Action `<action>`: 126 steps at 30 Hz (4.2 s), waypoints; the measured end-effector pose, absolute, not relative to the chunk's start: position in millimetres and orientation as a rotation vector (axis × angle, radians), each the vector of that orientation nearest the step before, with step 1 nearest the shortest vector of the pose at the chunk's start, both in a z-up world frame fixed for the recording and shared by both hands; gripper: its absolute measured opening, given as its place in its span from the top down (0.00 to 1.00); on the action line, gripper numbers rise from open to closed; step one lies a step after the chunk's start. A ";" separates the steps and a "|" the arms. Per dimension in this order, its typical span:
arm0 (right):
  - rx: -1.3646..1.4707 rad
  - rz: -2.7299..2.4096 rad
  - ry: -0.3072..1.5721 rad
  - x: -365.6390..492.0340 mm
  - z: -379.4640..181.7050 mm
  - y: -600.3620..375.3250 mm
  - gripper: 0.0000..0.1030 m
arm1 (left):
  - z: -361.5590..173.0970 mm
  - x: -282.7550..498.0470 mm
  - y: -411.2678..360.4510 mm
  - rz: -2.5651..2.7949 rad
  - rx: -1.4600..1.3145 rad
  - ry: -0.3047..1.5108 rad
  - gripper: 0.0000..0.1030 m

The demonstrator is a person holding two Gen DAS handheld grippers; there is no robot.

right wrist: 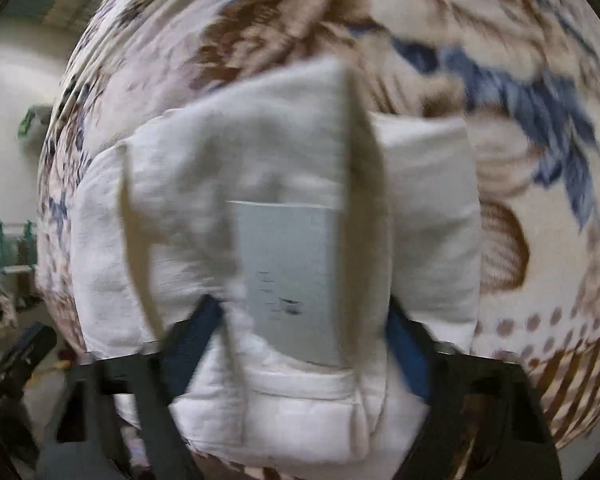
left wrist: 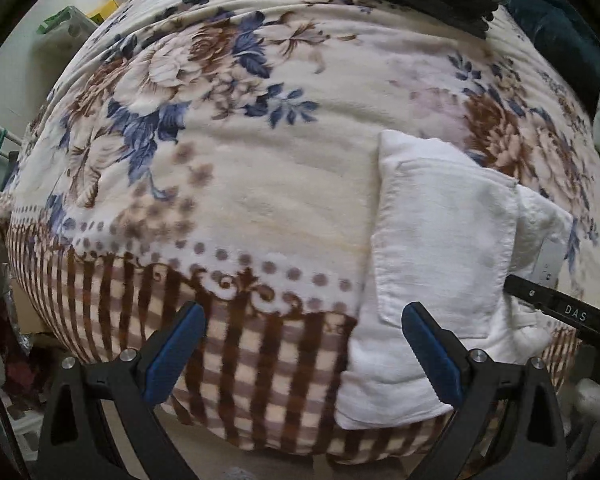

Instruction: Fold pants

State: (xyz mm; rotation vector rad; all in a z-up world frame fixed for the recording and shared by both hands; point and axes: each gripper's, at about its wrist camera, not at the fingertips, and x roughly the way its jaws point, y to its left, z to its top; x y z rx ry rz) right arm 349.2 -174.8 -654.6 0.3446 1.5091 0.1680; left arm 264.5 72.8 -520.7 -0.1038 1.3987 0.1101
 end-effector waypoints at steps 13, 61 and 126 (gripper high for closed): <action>0.453 -0.049 1.397 316.4 -586.7 -263.9 0.91 | -514.6 310.3 55.1 -0.040 -0.241 1.403 0.02; 1.248 -0.061 1.502 151.0 -670.3 -370.4 0.24 | -565.3 296.2 0.8 -0.380 -0.411 1.522 0.34; 1.723 0.026 0.932 69.3 -715.5 -341.8 0.11 | -633.1 362.8 -35.2 -0.515 -0.618 1.576 0.02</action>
